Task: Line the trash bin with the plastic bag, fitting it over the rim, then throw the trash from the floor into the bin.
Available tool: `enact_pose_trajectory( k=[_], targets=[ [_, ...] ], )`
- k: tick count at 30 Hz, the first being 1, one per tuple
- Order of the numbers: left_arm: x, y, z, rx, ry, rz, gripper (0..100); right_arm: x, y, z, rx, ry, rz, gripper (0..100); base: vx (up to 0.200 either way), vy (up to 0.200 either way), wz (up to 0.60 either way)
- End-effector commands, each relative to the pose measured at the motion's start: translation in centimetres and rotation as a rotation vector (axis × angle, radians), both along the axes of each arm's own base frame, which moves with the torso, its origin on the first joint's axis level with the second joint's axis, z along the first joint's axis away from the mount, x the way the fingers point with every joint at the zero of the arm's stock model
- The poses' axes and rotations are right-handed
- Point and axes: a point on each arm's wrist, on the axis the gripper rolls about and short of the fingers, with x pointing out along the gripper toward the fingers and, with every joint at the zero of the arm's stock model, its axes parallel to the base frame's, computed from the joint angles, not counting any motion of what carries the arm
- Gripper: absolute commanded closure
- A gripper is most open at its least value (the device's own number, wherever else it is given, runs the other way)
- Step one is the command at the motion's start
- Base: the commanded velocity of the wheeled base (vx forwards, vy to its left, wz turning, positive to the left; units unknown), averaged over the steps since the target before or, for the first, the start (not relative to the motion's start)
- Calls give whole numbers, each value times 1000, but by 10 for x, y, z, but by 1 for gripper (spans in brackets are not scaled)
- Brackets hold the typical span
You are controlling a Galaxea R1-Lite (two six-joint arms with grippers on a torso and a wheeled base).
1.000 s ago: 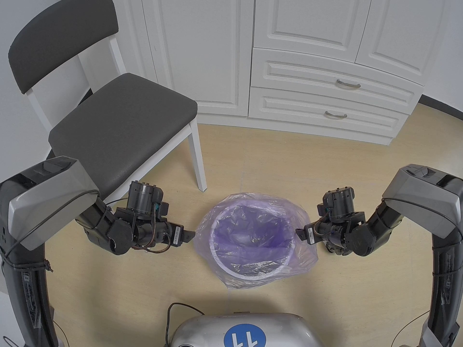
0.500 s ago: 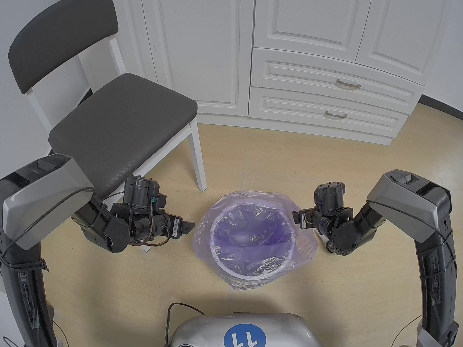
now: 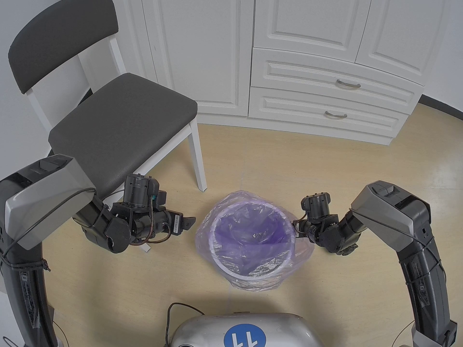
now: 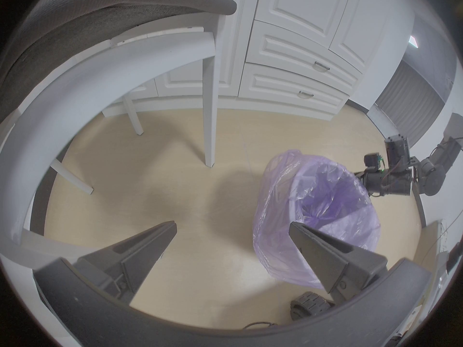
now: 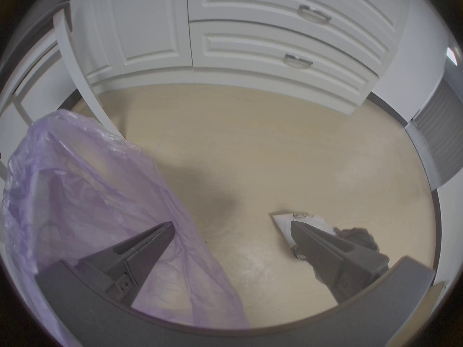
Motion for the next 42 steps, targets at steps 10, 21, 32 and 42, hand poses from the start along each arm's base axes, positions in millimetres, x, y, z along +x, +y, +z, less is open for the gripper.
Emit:
enact_pose_trajectory(
  k=[10,21,32,42],
  targets=[
    [0,-2,-9,3,7,-7,0,-23,15,86,105,-98,16,0,0,0,0],
    [10,-8,-66,48,116,-16,0,-70,4,149,44,-145,91,0,0,0,0],
    [49,-27,-101,135,92,-87,0,-65,-6,143,31,-134,69,0,0,0,0],
    [108,-25,-110,337,134,-81,0,-56,-28,122,-31,-70,91,0,0,0,0]
  ],
)
